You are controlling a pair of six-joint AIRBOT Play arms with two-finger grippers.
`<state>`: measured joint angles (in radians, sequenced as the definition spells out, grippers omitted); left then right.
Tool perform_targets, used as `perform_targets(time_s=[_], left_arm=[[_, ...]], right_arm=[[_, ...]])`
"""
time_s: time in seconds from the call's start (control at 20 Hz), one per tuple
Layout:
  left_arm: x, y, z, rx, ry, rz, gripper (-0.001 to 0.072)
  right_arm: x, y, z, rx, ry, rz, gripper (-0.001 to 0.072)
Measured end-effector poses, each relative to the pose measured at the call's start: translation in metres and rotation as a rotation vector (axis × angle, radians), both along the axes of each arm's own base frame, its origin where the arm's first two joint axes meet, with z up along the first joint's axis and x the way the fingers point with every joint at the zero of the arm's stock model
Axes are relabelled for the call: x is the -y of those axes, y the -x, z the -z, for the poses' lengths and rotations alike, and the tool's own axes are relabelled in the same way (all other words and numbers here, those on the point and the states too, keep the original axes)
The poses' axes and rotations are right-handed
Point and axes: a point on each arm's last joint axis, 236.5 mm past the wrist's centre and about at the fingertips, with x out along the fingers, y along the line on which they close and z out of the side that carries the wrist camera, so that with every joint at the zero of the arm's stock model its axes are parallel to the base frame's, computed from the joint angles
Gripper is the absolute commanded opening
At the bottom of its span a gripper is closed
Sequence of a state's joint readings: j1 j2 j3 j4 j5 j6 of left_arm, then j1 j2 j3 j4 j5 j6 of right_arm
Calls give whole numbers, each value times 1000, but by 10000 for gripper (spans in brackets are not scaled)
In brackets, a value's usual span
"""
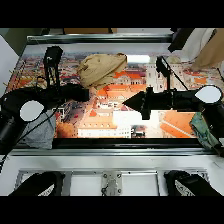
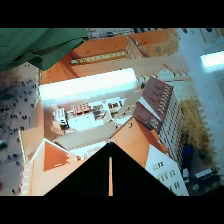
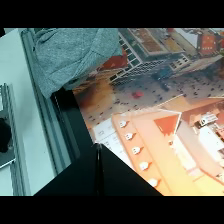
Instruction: Fold the clothes and pants, and hang the long-sleeved shirts on hangers.
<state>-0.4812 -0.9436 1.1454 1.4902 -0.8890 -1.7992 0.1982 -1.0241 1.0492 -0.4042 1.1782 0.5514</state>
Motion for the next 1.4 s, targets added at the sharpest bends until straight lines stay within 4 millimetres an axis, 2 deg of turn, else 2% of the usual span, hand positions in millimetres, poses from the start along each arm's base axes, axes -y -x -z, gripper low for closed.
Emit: perform_targets(time_s=[0.45,0.5,0.55,0.65,0.7,0.8,0.9,1.0,1.15,1.25,1.4], left_arm=[[0,0,0,0,0,0,17],[0,0,0,0,0,0,219],[-1,0,0,1,-2,-1,720],[-13,-5,-2,14,-39,-19,704],[-28,-9,-3,17,-76,-43,704],[-74,-16,1,-15,-170,-135,704],[-137,-17,15,-85,-268,-271,704],[-200,-8,42,-192,-319,-419,703],[-272,17,100,-366,-337,-595,704],[-305,34,140,-473,-335,-674,704],[-330,54,188,-606,-324,-732,703]], right_arm=[[0,0,0,0,0,0,24],[0,0,0,0,0,0,23],[0,0,0,0,0,0,23],[0,0,0,0,0,0,23],[0,0,0,0,0,0,23],[0,0,0,0,0,0,24],[0,0,0,0,0,0,23],[0,0,0,0,0,0,23],[0,0,0,0,0,0,23],[0,0,0,0,0,0,24],[0,0,0,0,0,0,23]])
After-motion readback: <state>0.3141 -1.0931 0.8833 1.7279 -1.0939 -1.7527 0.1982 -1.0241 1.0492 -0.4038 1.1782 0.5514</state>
